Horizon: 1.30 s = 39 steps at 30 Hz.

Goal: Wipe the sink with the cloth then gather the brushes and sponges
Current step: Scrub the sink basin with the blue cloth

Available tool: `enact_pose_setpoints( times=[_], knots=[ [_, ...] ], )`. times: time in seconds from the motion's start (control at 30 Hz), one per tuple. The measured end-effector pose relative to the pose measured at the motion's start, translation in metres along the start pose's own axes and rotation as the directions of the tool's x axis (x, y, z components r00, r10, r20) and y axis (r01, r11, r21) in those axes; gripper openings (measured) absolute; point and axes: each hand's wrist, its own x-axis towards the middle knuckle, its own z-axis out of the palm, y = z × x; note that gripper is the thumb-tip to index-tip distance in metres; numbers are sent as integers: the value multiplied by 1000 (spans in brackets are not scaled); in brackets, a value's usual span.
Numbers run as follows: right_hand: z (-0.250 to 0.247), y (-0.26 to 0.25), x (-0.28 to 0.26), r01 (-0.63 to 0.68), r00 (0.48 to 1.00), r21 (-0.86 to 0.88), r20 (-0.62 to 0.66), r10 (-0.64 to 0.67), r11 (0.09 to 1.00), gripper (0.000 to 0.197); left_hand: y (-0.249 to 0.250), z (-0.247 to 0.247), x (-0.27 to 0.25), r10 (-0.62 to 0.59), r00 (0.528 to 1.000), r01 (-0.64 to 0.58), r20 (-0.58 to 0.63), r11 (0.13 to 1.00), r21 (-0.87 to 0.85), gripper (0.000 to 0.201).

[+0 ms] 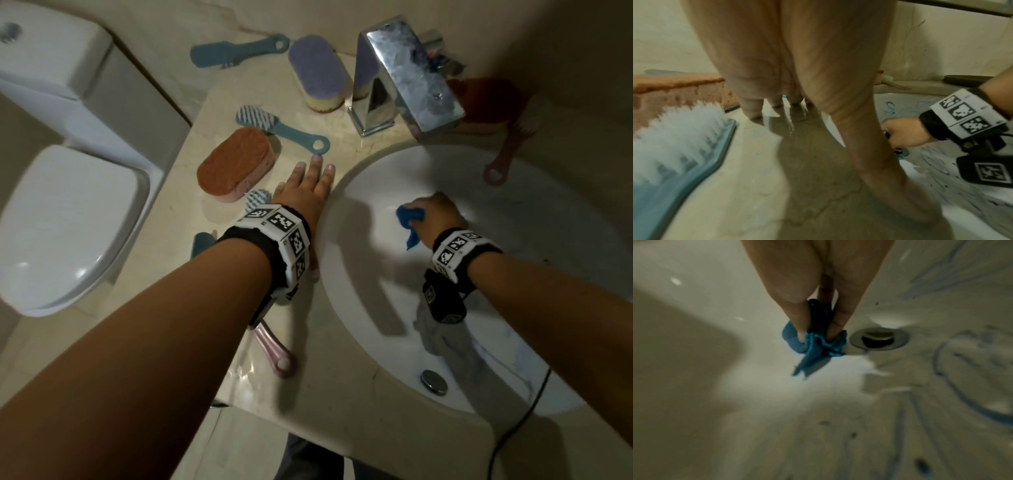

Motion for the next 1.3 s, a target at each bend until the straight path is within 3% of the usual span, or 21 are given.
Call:
enact_pose_setpoints(
  times=[0.07, 0.17, 0.23, 0.37, 0.47, 0.53, 0.63, 0.67, 0.7, 0.8, 0.83, 0.9, 0.97, 1.03, 1.07, 1.1, 1.23, 1.3],
  knots=[
    [6, -14, -17, 151, 982, -13, 115, -148, 988, 29, 0, -1, -1, -2, 1000, 2, -2, 1000, 8, 160],
    [33, -20, -55, 321, 896, -56, 341, -284, 945, 16, 1, -1, -2, -5, 1000, 5, 10, 1000, 20, 158],
    [36, -13, -59, 263, 927, 14, 273, -257, 965, 8, 1, -2, -1, -6, 1000, 6, 11, 1000, 18, 157],
    [3, 14, -24, 112, 994, 5, 1, -112, 994, 21, 2, -2, -3, -10, 1000, 10, 5, 1000, 1, 158],
    [-7, 17, -16, 94, 996, -39, 0, -94, 995, 28, 2, -2, -4, -5, 1000, 5, 3, 1000, -6, 158],
    [3, 1, -34, 246, 960, -25, 143, -240, 969, 30, 2, -2, -3, -9, 1000, 9, 0, 1000, -2, 158],
    [28, -8, -67, 476, 833, -2, 321, -451, 879, 18, 2, -1, -2, -12, 1000, 12, 9, 1000, 16, 158],
    [32, -3, -65, 468, 838, 2, 315, -445, 884, 17, 2, -1, -1, -12, 1000, 11, 4, 1000, 20, 159],
    [29, 1, -58, 401, 884, 18, 253, -392, 916, 19, 1, -2, 0, -11, 1000, 11, 1, 1000, 20, 159],
    [9, 16, -23, 273, 960, -34, -59, -274, 962, 37, 2, -1, -1, -16, 1000, 16, 1, 1000, 16, 158],
    [0, 17, -16, 184, 980, -96, -62, -190, 978, 35, 2, 0, -1, -19, 1000, 19, -1, 1000, 19, 158],
    [-6, 12, -13, 40, 998, -140, 50, -34, 989, 32, 2, -1, -1, -15, 1000, 15, 2, 1000, 20, 159],
    [1, 2, -26, 158, 979, -51, 141, -150, 986, 31, 2, -1, -1, -19, 1000, 19, 0, 1000, 19, 159],
    [17, -5, -50, 340, 902, 33, 271, -336, 940, 29, 2, 0, -1, -20, 1000, 19, 8, 999, 29, 160],
    [24, -3, -58, 398, 865, -5, 335, -373, 918, 26, 1, 0, 0, -15, 1000, 15, 9, 999, 33, 160],
    [30, 2, -61, 417, 860, -51, 344, -376, 907, 24, 1, 1, 0, -12, 1000, 12, 6, 999, 33, 160],
    [23, 26, -32, 214, 974, 20, 67, -214, 977, 26, 0, 2, 0, -7, 1000, 7, -4, 1000, 17, 162],
    [3, 30, -14, 70, 997, 56, 8, -71, 996, 23, -1, 2, 1, -5, 1000, 5, -6, 1000, 24, 162]
  ],
)
